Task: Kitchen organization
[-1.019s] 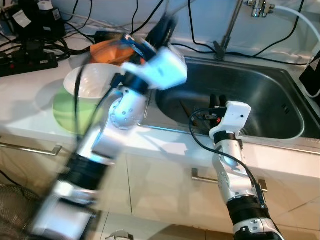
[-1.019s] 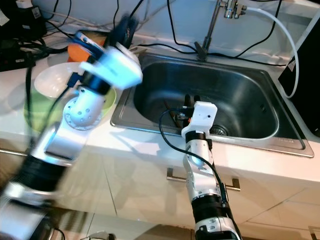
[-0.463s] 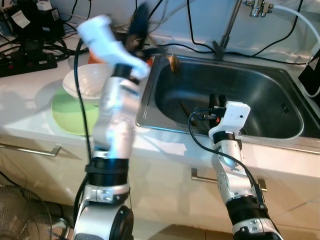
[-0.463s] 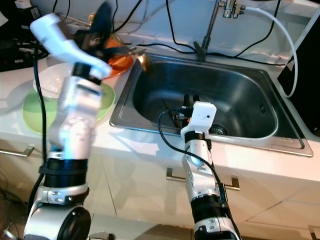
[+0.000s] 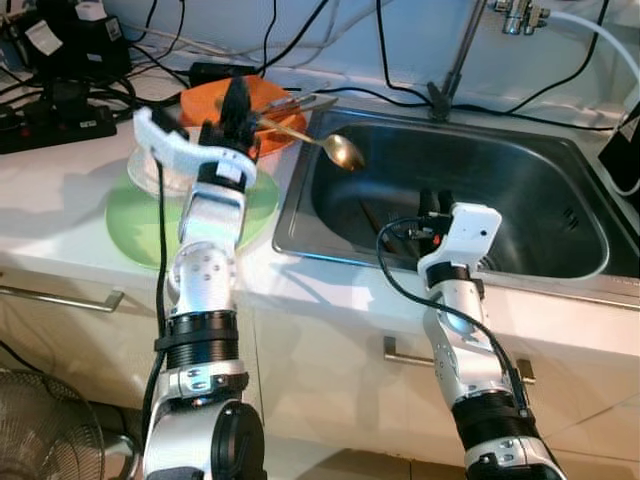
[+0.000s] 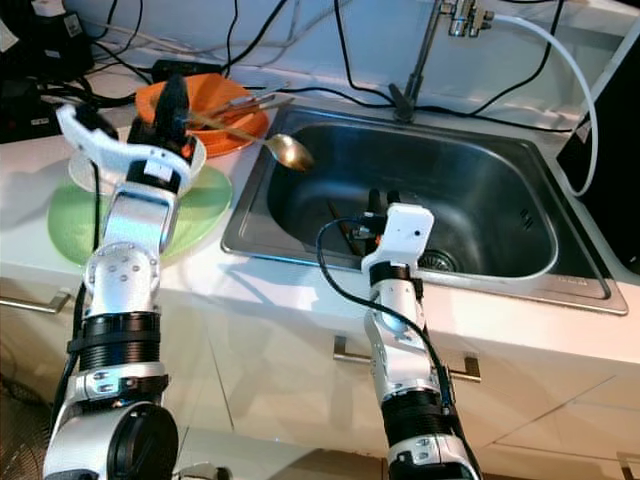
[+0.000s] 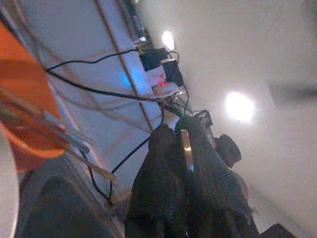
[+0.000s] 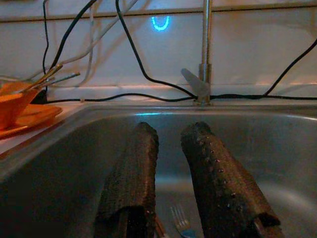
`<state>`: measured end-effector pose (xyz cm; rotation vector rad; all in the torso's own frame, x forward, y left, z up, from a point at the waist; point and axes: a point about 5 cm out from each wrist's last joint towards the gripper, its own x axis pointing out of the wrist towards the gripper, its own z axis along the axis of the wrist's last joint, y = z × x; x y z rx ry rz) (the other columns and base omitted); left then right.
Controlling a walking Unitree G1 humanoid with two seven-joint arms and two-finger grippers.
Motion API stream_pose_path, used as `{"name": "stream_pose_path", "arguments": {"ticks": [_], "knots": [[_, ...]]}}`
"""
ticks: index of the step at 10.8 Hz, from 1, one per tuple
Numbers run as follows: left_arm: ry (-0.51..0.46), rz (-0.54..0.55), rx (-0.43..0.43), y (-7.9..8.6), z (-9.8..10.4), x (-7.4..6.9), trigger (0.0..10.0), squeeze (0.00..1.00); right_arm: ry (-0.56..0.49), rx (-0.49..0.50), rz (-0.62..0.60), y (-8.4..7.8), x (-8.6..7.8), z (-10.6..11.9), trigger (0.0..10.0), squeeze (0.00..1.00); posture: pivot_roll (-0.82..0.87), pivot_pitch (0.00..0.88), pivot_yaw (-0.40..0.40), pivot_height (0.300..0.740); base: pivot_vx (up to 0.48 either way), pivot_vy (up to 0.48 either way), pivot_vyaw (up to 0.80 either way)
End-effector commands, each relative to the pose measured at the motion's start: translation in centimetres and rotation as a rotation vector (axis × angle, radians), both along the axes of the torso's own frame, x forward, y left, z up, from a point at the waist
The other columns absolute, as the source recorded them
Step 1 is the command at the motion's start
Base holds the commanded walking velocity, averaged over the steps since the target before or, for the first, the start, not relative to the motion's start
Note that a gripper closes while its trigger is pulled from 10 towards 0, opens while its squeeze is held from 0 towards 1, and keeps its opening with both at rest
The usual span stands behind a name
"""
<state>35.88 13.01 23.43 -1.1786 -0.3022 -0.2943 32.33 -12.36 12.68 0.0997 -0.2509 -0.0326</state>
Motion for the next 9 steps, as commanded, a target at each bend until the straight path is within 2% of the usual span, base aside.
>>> {"name": "stream_pose_path", "arguments": {"ticks": [1,2,4,7,8,9], "knots": [[0.025,-0.087,-0.083,-3.0,-0.6,-0.2,10.0,0.00,0.013,0.027,-0.018,-0.5,0.0,-0.1,10.0,0.00,0.06,0.000,-0.046,0.740,0.000,0.000,0.00],[0.026,-0.105,-0.088,-3.1,-0.7,-0.1,10.0,0.00,0.016,0.128,-0.005,-0.6,0.3,0.3,10.0,1.00,0.06,0.000,-0.046,0.740,0.000,0.000,0.00],[0.020,-0.118,-0.062,-3.5,-0.5,-0.1,10.0,0.00,0.045,0.389,0.004,-0.7,1.0,1.1,10.0,1.00,0.06,0.000,-0.045,0.740,0.000,0.000,0.00],[0.010,-0.124,-0.050,-3.8,-0.1,-0.2,10.0,0.00,0.056,0.684,0.077,-0.3,1.4,2.1,10.0,1.00,0.06,0.001,-0.043,0.740,0.000,0.000,0.00],[0.005,-0.130,-0.048,-4.0,0.0,-0.3,10.0,0.00,0.041,0.821,0.206,0.6,1.4,3.2,10.0,1.00,0.06,0.002,-0.043,0.740,0.000,0.000,0.00],[0.001,-0.134,-0.046,-4.1,0.1,-0.3,10.0,0.00,0.040,0.855,0.247,1.0,1.4,3.5,10.0,1.00,0.06,0.002,-0.042,0.740,0.000,0.000,0.00]]}}
